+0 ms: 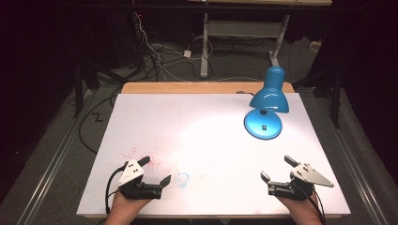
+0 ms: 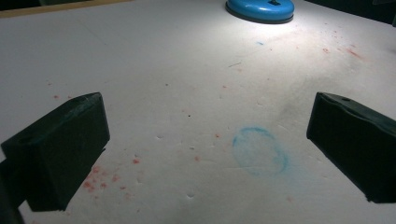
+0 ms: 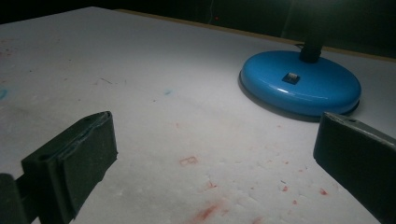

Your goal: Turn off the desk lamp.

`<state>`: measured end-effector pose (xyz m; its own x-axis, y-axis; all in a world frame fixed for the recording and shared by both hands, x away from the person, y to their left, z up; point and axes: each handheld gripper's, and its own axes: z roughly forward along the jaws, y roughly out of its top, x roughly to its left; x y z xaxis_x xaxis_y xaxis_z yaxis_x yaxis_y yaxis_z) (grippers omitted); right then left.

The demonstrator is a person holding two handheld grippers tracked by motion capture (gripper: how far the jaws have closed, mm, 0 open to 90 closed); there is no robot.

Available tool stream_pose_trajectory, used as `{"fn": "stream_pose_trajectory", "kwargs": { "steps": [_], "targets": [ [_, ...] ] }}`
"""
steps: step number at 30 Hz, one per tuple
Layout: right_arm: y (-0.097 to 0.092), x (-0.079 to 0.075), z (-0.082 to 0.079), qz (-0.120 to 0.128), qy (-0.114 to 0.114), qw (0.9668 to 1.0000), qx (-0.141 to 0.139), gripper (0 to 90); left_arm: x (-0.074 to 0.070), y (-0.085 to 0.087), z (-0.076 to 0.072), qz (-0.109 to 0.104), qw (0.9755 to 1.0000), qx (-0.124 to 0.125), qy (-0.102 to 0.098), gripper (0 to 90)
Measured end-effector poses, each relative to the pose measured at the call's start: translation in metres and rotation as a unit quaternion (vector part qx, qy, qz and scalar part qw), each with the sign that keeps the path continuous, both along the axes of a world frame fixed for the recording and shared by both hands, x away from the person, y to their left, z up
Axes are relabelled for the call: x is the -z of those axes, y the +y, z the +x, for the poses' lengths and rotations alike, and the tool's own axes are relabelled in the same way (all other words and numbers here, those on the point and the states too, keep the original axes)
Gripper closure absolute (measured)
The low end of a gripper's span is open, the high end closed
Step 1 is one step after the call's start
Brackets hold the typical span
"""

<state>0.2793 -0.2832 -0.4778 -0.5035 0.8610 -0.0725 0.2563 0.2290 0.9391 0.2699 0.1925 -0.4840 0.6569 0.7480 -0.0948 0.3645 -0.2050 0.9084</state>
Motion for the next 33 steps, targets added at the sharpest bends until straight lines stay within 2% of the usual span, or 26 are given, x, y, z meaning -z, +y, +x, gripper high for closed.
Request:
{"fn": "stream_pose_trajectory", "kwargs": {
  "steps": [3,5,11,20,28,32,33],
  "targets": [
    [-0.001,-0.001,-0.001,0.003,-0.001,1.0,0.001,0.2,0.0,0.001,0.0,-0.011,0.9999,0.003,0.006,0.0],
    [0.0,-0.003,-0.002,0.006,-0.005,1.0,0.0,0.2,-0.001,0.002,-0.003,-0.005,1.0,-0.001,-0.005,0.0],
    [0.007,-0.002,-0.001,-0.003,-0.006,0.9999,-0.008,0.2,-0.003,0.004,-0.005,-0.001,0.9999,-0.003,-0.014,0.0],
    [0.008,0.0,0.002,-0.006,0.003,0.9999,-0.011,0.6,0.001,0.011,-0.004,-0.008,0.9998,-0.013,-0.008,0.0],
    [0.008,0.0,0.002,-0.007,0.001,0.9999,-0.011,1.2,0.001,0.011,-0.004,-0.01,0.9998,-0.011,-0.011,0.0],
    [0.008,0.0,0.002,-0.008,0.002,0.9999,-0.01,1.8,0.0,0.012,-0.004,-0.03,0.9995,-0.006,-0.005,0.0],
    [0.008,0.0,0.002,-0.009,0.001,0.9999,-0.009,2.1,-0.001,0.012,-0.005,-0.028,0.9995,-0.007,-0.007,0.0]
  ]
}}
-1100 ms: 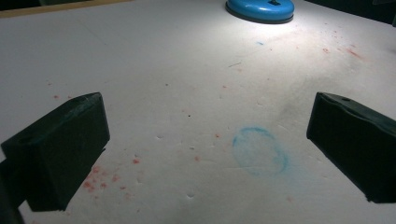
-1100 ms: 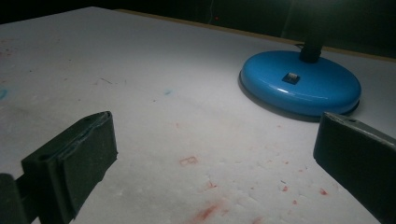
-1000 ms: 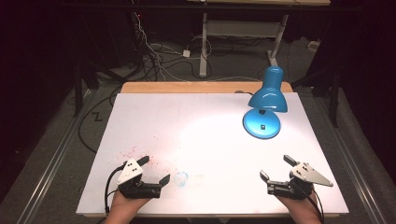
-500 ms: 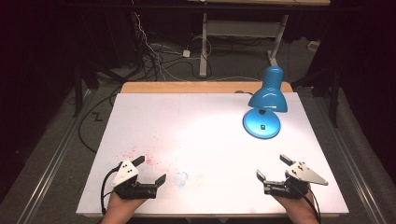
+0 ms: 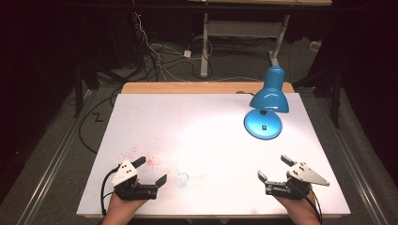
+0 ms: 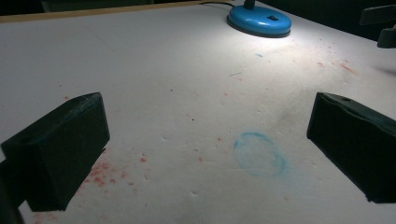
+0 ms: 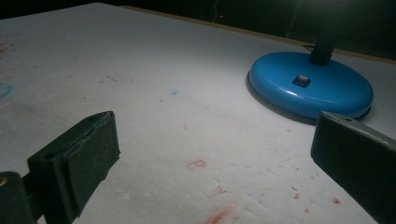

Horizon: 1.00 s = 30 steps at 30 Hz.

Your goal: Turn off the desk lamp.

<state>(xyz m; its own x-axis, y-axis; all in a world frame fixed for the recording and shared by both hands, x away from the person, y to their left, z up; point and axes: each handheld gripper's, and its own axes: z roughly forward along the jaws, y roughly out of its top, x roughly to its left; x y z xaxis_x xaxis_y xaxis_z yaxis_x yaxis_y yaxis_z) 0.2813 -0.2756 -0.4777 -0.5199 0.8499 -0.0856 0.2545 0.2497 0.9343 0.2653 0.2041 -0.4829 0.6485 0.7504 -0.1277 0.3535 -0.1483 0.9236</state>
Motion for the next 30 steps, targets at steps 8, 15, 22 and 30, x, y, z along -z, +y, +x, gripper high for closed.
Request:
{"fn": "stream_pose_trajectory", "kwargs": {
  "steps": [8,15,22,30],
  "targets": [
    [-0.0008,0.0009,0.0001,-0.002,0.004,1.0,0.002,7.9,0.0001,-0.0002,-0.0004,0.007,1.0,0.0,-0.005,0.0],
    [-0.002,0.0012,0.0,-0.003,0.005,1.0,0.005,12.8,0.0,-0.0009,-0.0006,0.01,0.9999,-0.002,-0.006,0.0],
    [-0.0034,0.0014,0.0001,-0.003,0.01,0.9999,0.008,19.8,0.0002,-0.0008,-0.0004,0.012,0.9999,-0.002,-0.007,0.0],
    [-0.0047,0.0021,0.0008,-0.004,0.019,0.9998,0.008,28.6,0.0003,-0.0012,-0.0005,0.012,0.9999,-0.001,-0.008,0.0]
  ]
}}
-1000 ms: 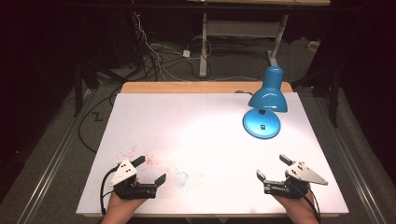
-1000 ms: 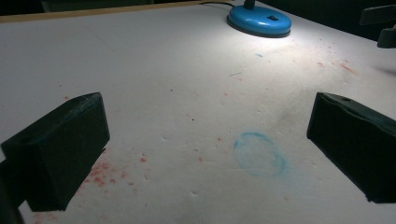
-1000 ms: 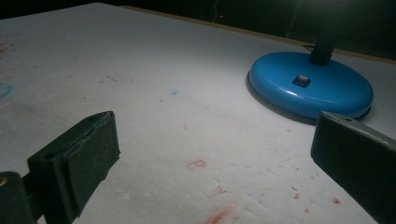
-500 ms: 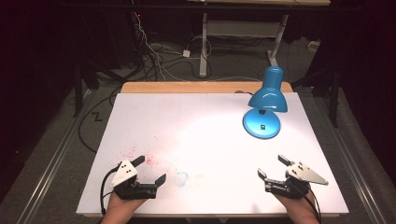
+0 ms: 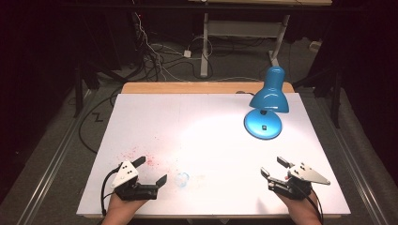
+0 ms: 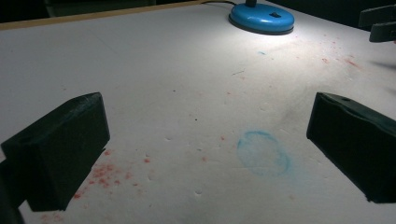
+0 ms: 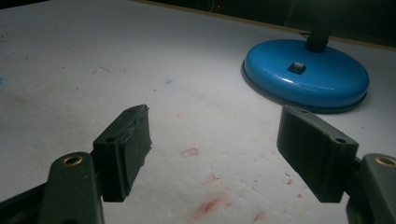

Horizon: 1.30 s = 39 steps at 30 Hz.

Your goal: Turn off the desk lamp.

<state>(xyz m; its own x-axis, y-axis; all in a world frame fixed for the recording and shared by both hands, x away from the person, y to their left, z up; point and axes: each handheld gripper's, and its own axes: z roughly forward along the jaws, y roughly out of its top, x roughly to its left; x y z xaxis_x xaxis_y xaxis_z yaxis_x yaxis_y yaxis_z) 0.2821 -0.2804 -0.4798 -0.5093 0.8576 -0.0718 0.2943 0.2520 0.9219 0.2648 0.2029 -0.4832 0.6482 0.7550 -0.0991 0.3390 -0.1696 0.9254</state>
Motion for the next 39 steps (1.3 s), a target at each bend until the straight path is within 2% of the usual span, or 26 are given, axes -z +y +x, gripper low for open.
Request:
{"fn": "stream_pose_trajectory", "kwargs": {
  "steps": [11,25,32,39],
  "targets": [
    [0.0006,0.0,0.0002,0.002,0.009,0.9999,-0.003,39.2,0.0001,-0.0004,0.0,0.0,1.0,0.001,0.0,0.0],
    [0.0012,-0.0002,0.0004,0.005,0.017,0.9998,-0.012,58.7,0.0002,-0.0008,-0.0001,0.001,1.0,0.003,0.0,0.0],
    [-0.0004,-0.0005,0.0014,0.004,0.023,0.9996,-0.014,72.2,0.0001,-0.0008,-0.0001,0.0,1.0,0.004,-0.001,0.0],
    [-0.0004,-0.001,0.0017,0.001,0.028,0.9995,-0.015,78.8,0.0008,-0.0027,-0.0002,0.006,1.0,0.008,0.001,0.0]
  ]
}}
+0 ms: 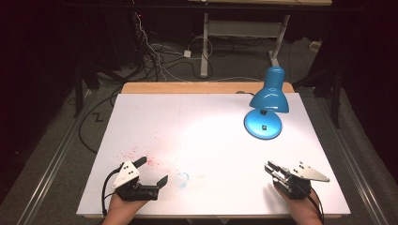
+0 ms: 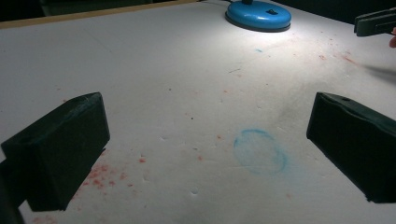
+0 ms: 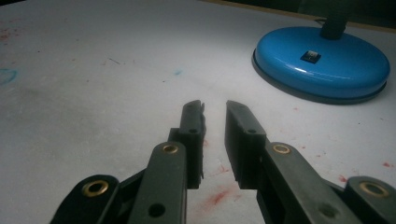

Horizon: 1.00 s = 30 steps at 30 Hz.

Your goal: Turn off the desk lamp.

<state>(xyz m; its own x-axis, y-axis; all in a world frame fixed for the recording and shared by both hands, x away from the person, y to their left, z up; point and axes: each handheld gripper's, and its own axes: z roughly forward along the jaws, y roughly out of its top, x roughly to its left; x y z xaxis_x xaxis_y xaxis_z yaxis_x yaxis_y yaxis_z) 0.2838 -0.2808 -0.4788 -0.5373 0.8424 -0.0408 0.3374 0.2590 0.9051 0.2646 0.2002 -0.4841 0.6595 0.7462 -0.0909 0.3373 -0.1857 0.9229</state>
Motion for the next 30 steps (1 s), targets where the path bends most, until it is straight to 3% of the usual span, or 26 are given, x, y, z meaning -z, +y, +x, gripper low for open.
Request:
{"fn": "stream_pose_trajectory", "kwargs": {
  "steps": [13,20,30],
  "targets": [
    [0.001,0.0,0.0,-0.002,0.001,1.0,0.0,90.0,0.001,-0.001,0.0,0.0,1.0,0.001,0.0,0.0],
    [0.001,-0.002,0.003,0.0,-0.003,0.9999,0.009,90.0,0.001,-0.002,0.001,0.0,1.0,0.001,0.001,0.0],
    [0.009,-0.012,0.028,-0.001,-0.01,0.9999,0.014,90.0,0.003,-0.002,0.002,0.001,1.0,0.004,0.006,0.0]
  ]
}}
